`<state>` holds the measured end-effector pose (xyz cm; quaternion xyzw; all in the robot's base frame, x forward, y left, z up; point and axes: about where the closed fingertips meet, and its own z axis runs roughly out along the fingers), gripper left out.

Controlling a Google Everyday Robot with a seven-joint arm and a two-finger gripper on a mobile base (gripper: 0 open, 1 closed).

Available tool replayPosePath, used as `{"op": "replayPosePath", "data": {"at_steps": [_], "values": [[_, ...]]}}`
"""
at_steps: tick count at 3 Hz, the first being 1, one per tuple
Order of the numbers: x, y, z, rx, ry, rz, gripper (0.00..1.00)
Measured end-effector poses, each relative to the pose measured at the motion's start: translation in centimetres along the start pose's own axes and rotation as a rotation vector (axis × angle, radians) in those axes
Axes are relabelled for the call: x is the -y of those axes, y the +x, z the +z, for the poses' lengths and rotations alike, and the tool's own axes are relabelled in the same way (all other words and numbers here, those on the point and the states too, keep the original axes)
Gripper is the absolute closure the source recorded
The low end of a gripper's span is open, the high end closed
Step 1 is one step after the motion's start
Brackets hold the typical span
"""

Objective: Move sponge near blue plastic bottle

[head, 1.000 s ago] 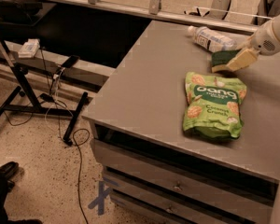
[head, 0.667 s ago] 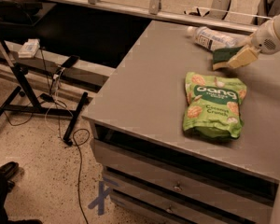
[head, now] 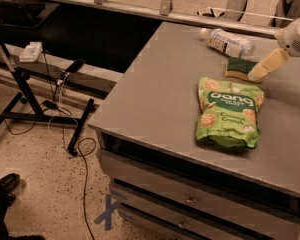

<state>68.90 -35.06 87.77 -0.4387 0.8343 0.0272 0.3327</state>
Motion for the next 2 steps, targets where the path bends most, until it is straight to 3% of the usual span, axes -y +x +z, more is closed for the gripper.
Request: {"op": "replayPosePath", "data": {"at_steps": [1, 2], "values": [[0.2, 0.1, -1.9, 0.025, 0.011, 0.007, 0.0], [-0.6, -0.6, -5.6, 0.1, -0.015, 0.029, 0.0]]}}
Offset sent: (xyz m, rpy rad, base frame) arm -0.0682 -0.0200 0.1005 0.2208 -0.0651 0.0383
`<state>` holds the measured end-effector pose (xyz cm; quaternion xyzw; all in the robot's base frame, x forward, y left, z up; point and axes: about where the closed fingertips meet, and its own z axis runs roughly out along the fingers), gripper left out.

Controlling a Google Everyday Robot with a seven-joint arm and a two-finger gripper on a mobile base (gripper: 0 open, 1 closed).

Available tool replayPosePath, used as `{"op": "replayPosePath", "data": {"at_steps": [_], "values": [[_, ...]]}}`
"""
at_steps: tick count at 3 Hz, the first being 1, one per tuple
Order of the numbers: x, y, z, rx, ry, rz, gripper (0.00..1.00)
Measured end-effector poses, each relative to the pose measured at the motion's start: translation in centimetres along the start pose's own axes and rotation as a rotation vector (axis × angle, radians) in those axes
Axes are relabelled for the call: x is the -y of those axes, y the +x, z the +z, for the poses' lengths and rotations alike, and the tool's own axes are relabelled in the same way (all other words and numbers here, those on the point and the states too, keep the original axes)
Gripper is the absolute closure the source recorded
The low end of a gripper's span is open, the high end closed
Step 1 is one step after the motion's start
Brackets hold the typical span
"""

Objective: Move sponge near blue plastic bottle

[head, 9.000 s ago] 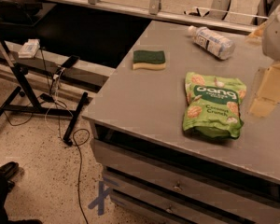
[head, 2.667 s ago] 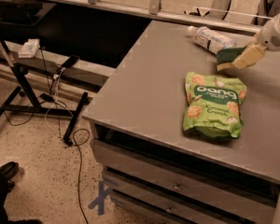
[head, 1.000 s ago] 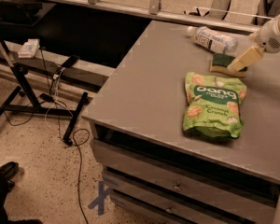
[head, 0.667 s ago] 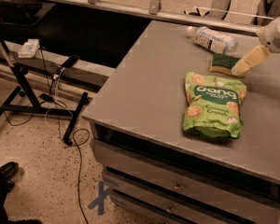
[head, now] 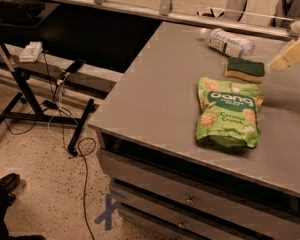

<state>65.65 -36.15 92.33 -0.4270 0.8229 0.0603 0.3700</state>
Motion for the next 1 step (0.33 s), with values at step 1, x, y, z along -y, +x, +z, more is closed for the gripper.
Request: {"op": "replayPosePath", "data": {"at_steps": [1], "values": [[-2.29, -1.08, -4.93, 0.041, -0.031, 0.036, 0.0]]}}
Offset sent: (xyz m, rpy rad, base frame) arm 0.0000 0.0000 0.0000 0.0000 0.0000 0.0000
